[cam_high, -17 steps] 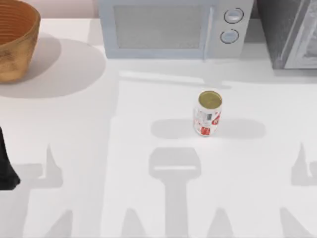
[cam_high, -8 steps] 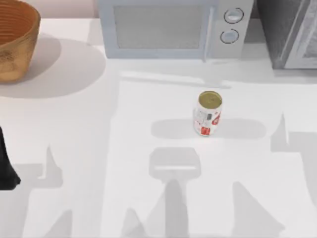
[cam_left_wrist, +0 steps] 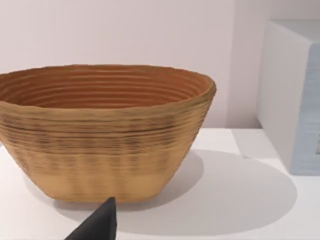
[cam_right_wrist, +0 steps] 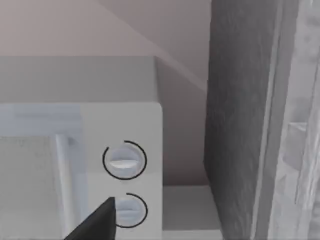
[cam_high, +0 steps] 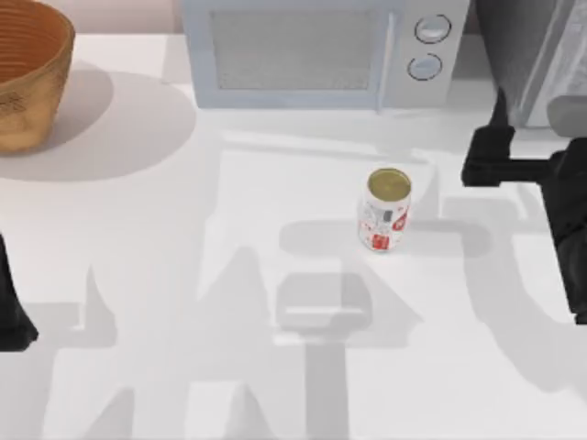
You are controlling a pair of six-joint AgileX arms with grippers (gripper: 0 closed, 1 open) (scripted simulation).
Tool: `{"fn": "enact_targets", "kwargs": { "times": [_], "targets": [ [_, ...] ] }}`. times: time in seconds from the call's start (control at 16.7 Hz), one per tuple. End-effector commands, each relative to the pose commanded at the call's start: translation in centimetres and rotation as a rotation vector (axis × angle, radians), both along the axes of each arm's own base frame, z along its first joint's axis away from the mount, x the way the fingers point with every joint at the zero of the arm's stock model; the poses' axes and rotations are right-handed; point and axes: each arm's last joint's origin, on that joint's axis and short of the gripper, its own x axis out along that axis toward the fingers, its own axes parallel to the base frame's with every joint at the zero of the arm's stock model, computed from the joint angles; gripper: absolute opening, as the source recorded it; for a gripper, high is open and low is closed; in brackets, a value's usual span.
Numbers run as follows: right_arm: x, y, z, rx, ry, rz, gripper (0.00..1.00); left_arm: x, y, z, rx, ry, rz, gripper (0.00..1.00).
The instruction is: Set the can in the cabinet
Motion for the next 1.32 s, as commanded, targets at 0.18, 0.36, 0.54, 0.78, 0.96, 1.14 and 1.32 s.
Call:
{"fn": "enact_targets", "kwargs": {
  "times": [0.18,0.36,0.54,0.78,0.96,1.14,1.32],
  "targets": [
    [1.3,4.3,-3.9,0.0,0.007,0.007,1.0,0.0,0.0,0.0,0.0,0.0,0.0,1.0],
    [1.2,7.9,-8.4,0.0,0.013,0.014,1.0,0.0,0.0,0.0,0.0,0.0,0.0,1.0],
    [0.2,10.3,-12.6,0.0,0.018,0.019,1.0,0.0,0.0,0.0,0.0,0.0,0.0,1.0],
    [-1.3,11.7,-16.4,0.0,0.022,0.024,1.0,0.0,0.0,0.0,0.0,0.0,0.0,1.0],
    [-1.6,11.9,-17.1,0.0,0.022,0.025,1.0,0.0,0.0,0.0,0.0,0.0,0.0,1.0],
    [-1.6,11.9,-17.1,0.0,0.022,0.025,1.0,0.0,0.0,0.0,0.0,0.0,0.0,1.0],
    [-1.2,12.1,-18.0,-0.015,0.037,0.026,1.0,0.0,0.0,0.0,0.0,0.0,0.0,1.0]
  ]
}}
